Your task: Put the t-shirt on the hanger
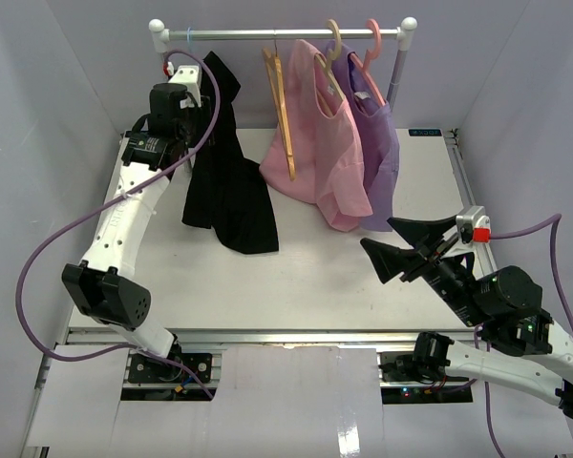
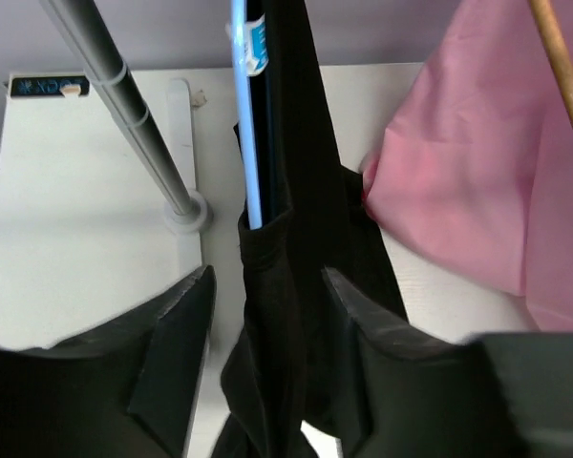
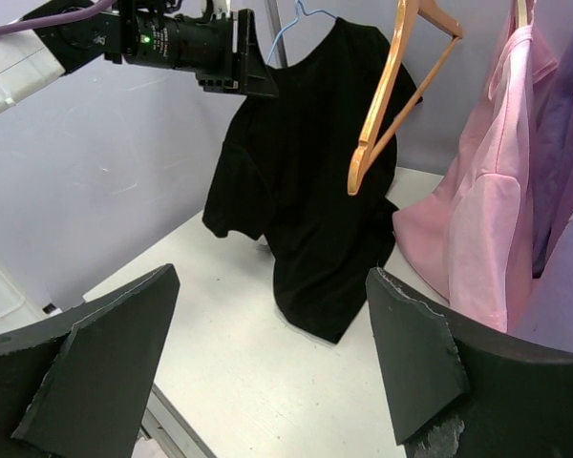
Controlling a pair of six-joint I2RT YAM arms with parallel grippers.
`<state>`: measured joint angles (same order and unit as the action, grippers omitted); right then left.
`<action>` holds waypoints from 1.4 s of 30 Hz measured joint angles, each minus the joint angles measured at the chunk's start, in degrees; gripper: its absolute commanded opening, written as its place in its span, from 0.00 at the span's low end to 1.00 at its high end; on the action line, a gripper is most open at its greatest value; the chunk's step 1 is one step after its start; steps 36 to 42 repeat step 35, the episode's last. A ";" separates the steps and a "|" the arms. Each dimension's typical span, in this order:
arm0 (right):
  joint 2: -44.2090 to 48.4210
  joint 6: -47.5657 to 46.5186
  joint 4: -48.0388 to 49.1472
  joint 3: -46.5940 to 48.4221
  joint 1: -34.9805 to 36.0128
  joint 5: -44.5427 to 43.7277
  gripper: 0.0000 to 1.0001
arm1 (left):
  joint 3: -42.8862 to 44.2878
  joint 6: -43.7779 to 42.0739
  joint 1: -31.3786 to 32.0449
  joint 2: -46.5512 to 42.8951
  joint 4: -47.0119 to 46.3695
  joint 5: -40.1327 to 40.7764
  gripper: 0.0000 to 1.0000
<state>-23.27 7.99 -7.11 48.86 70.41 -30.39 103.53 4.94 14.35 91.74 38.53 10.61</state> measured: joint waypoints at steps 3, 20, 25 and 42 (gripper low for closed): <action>0.21 -0.01 0.00 0.00 0.00 -0.71 0.90 | -0.03 -0.23 0.00 -2.18 0.52 -0.83 0.84; -9.08 5.21 -6.51 0.73 0.00 -9.84 0.90 | -37.12 11.11 0.51 -41.75 -16.51 -36.65 0.98; -9.76 7.11 -7.44 -0.87 0.00 -12.15 0.90 | -52.37 15.11 0.76 -48.77 -19.99 -43.44 0.98; -11.13 9.46 -9.43 -2.99 0.00 -12.83 0.90 | -56.07 16.97 0.79 -59.53 -24.65 -50.76 0.98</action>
